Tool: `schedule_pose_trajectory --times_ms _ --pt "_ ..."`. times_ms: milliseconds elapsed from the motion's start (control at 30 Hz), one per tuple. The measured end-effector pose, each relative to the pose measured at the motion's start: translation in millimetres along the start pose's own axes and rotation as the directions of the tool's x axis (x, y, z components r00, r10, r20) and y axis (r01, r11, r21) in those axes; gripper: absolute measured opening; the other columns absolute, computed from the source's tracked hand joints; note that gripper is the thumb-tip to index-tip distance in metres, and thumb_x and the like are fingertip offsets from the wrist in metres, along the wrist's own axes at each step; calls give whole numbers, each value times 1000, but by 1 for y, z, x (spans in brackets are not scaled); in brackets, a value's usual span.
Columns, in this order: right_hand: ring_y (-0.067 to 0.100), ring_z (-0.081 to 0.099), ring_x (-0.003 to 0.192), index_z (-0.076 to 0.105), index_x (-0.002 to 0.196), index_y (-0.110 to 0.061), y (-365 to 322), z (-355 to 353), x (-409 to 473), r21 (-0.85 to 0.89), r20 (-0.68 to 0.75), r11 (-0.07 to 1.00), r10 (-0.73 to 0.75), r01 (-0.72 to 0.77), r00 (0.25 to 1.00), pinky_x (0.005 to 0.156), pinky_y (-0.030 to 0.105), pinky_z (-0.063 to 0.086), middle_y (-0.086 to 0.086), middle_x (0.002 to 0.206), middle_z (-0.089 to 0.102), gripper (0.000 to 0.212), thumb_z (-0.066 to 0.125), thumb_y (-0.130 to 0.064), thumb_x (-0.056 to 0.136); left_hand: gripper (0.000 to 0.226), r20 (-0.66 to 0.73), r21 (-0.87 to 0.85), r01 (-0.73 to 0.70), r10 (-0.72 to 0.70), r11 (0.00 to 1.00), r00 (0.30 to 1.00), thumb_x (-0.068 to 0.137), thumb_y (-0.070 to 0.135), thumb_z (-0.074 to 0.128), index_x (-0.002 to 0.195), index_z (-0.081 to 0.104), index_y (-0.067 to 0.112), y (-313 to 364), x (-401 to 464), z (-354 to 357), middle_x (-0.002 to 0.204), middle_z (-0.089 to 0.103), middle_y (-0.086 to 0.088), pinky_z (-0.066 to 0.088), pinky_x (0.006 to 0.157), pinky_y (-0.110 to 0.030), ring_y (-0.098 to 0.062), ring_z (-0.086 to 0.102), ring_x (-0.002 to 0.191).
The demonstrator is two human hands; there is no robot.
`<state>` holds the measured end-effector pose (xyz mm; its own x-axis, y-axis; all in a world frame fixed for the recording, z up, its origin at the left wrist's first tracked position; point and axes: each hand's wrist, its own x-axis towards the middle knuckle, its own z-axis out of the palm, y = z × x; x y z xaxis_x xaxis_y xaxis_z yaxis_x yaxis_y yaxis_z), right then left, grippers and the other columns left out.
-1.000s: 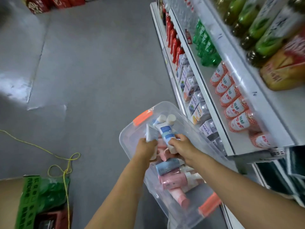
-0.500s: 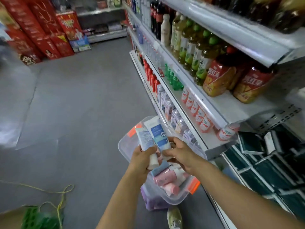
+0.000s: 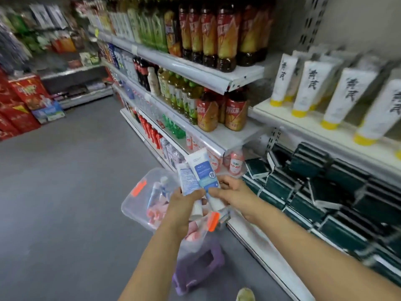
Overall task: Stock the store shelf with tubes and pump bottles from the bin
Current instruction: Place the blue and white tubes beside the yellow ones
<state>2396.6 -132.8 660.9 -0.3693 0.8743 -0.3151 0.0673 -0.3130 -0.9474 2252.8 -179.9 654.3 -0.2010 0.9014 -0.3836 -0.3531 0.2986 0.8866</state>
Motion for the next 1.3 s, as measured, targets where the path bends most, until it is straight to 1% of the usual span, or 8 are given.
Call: schedule_pose_trajectory --times_ms 200,300,467,567,700,800,967,1300 --pt "5 66 68 63 116 -4 -12 -64 -61 -7 -78 999 -51 51 996 58 14 49 9 100 71 30 61 6 88 23 153 44 -7 0 999 988 86 -4 61 107 63 4 -8 -22 75 86 65 -23 51 48 -30 -27 57 63" --pt "14 67 79 65 113 -6 -17 -95 -89 14 -169 998 -58 61 984 70 23 51 8 101 73 28 66 1 86 23 252 49 -12 -1 999 968 87 0 62 109 63 4 -9 -31 112 83 66 -23 47 42 -26 -25 55 51" --pt "14 69 80 66 112 -10 -26 -155 -136 -21 -285 995 -96 94 954 65 23 51 4 101 74 28 71 -8 84 29 364 59 4 -25 998 931 90 10 62 118 60 8 -19 -49 176 77 70 -12 46 42 -25 -18 59 49" --pt "11 67 76 68 109 -11 -31 -193 -166 -34 -329 992 -124 120 936 62 20 49 2 97 74 27 71 -5 83 24 410 61 7 -31 998 912 92 13 61 115 60 10 -26 -66 217 71 68 -8 46 40 -24 -18 57 48" --pt "20 68 89 67 113 -11 -33 -240 -198 -38 -357 982 -185 183 916 78 34 51 9 106 73 34 69 0 81 23 481 59 -19 -11 998 877 93 15 57 116 58 11 -36 -85 265 68 65 -3 45 39 -25 -16 55 47" --pt "22 67 89 66 113 -8 -36 -268 -218 -45 -393 972 -227 229 891 77 32 52 12 106 73 35 67 5 80 25 534 57 -16 -17 998 845 94 16 56 119 56 11 -41 -95 293 68 63 -3 42 40 -26 -19 52 47" --pt "21 66 84 68 106 -15 -41 -306 -239 -46 -450 963 -257 265 855 74 36 48 6 100 74 35 72 -10 72 14 590 60 -14 -25 998 807 94 15 53 107 58 12 -47 -111 334 77 63 -10 38 40 -24 -20 46 46" --pt "25 70 86 66 112 -17 -48 -350 -256 0 -482 968 -219 250 848 70 36 54 6 101 75 31 68 -5 83 14 593 118 -40 -38 992 804 96 17 52 107 56 10 -49 -128 383 81 62 -12 36 41 -23 -19 46 47"
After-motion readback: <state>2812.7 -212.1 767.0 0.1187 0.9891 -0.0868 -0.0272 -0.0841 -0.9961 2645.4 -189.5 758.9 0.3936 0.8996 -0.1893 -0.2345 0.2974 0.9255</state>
